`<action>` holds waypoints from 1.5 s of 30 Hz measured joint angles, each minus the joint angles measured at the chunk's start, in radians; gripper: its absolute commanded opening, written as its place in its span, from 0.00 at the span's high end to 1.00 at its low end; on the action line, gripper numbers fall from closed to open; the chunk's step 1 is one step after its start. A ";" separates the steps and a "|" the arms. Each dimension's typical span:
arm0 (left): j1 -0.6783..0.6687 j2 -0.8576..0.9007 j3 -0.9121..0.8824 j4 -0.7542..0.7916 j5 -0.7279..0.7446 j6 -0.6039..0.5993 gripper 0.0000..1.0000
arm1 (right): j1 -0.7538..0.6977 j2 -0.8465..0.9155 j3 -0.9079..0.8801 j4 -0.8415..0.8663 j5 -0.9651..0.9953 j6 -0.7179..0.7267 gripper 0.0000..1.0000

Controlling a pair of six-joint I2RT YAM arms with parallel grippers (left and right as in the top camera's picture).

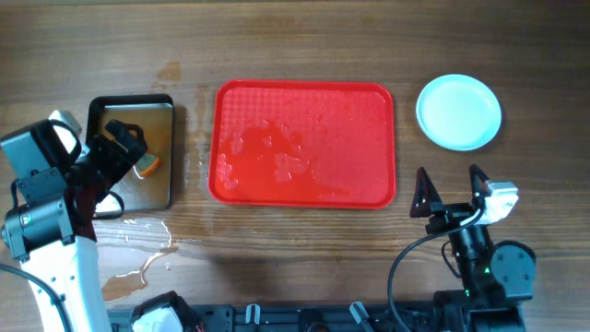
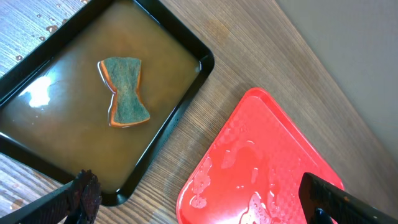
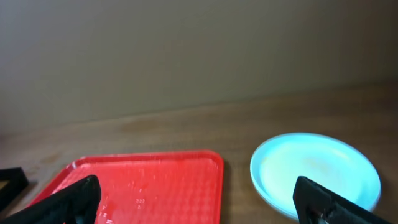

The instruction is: Clean dirty plates on tray and stack at the side

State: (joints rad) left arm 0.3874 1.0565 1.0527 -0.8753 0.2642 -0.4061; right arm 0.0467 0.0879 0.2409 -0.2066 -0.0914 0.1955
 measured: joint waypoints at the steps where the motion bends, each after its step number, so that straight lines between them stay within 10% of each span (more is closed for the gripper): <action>1: 0.000 0.000 0.000 0.000 0.000 0.000 0.00 | 0.000 -0.010 -0.018 0.020 -0.002 -0.006 0.00; 12: 0.000 0.000 0.000 0.000 0.000 0.000 0.00 | -0.064 -0.068 -0.208 0.295 -0.006 -0.056 0.00; 45: 0.000 0.000 0.000 -0.002 0.000 0.000 0.00 | -0.122 -0.071 -0.235 0.214 -0.044 -0.175 0.00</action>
State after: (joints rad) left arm 0.3874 1.0565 1.0527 -0.8768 0.2642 -0.4061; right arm -0.0750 0.0174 0.0063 0.0071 -0.1352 0.0204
